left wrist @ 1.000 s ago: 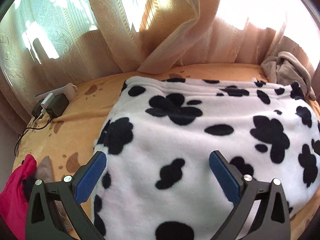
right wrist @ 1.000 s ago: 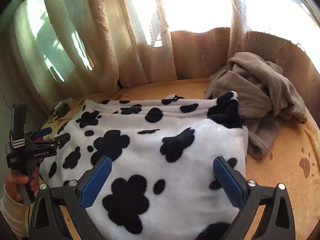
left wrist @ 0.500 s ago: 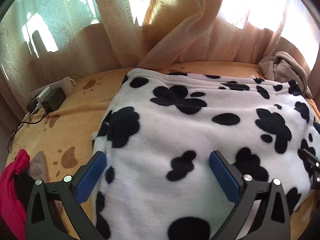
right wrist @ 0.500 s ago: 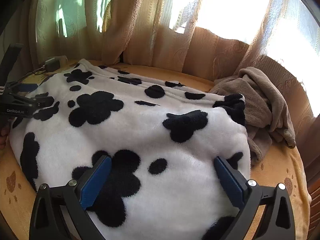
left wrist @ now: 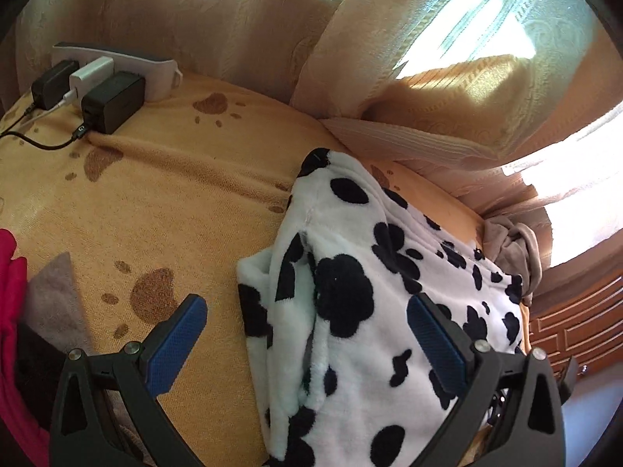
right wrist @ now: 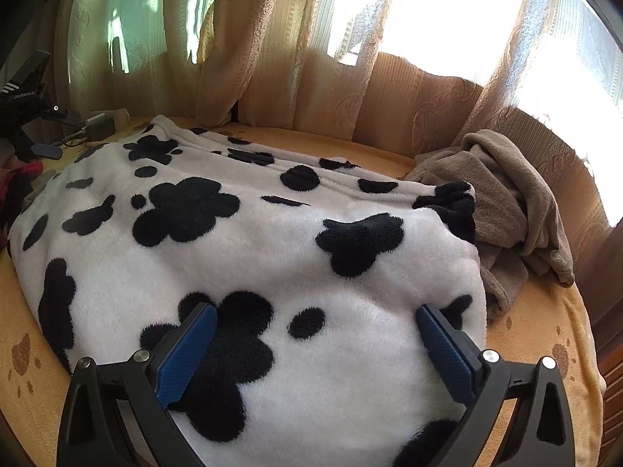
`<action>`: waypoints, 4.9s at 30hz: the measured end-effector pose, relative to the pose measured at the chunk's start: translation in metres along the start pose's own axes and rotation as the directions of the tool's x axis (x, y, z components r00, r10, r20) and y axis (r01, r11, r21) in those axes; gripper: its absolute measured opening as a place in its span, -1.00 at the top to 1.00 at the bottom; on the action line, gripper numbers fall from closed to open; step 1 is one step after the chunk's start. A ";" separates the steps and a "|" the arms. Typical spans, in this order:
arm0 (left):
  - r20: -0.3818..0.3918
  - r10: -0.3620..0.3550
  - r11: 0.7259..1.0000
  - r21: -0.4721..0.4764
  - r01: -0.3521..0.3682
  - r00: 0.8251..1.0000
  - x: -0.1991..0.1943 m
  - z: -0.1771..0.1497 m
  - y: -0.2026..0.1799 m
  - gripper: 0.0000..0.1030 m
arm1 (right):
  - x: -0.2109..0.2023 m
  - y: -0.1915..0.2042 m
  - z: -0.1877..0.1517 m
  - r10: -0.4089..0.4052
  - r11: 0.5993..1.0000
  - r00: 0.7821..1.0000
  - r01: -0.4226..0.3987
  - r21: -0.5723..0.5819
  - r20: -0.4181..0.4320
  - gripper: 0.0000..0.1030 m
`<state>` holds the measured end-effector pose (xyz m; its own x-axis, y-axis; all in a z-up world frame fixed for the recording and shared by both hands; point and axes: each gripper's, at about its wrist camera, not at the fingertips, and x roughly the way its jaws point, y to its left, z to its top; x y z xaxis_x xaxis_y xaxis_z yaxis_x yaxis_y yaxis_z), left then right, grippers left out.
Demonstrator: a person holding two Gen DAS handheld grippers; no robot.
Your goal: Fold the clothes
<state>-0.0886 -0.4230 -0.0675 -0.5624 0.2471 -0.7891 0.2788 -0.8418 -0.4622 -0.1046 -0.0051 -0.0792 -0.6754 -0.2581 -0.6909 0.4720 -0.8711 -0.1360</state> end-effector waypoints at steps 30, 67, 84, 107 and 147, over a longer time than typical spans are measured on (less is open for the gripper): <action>-0.128 -0.387 0.918 -0.140 0.370 0.913 0.048 -0.005 0.022 -1.00 | 0.001 -0.002 0.001 0.012 1.000 1.000 -0.012 0.013 0.002 -1.00; 0.046 -0.022 0.936 0.353 0.004 0.999 0.039 -0.037 -0.057 0.33 | -0.008 -0.012 -0.002 0.084 0.992 0.995 -0.089 0.092 0.053 -1.00; 0.012 -0.123 0.958 0.263 0.116 0.992 0.046 -0.037 -0.036 0.24 | 0.005 -0.195 -0.059 0.346 0.478 0.902 -0.405 0.780 0.257 -1.00; -0.031 -0.154 0.964 0.213 0.157 0.988 0.050 -0.031 -0.027 0.02 | 0.044 -0.150 -0.009 0.574 0.535 0.798 -0.537 0.652 0.186 -1.00; 0.049 -0.063 0.948 0.317 0.044 0.997 0.048 -0.036 -0.047 0.28 | 0.028 -0.098 0.007 0.270 0.859 0.962 -0.261 0.440 0.044 0.23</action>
<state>-0.1007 -0.3537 -0.0985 -0.6166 0.2757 -0.7375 -0.0072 -0.9386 -0.3449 -0.1741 0.0705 -0.0806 -0.5473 -0.5014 -0.6702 0.3323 -0.8651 0.3758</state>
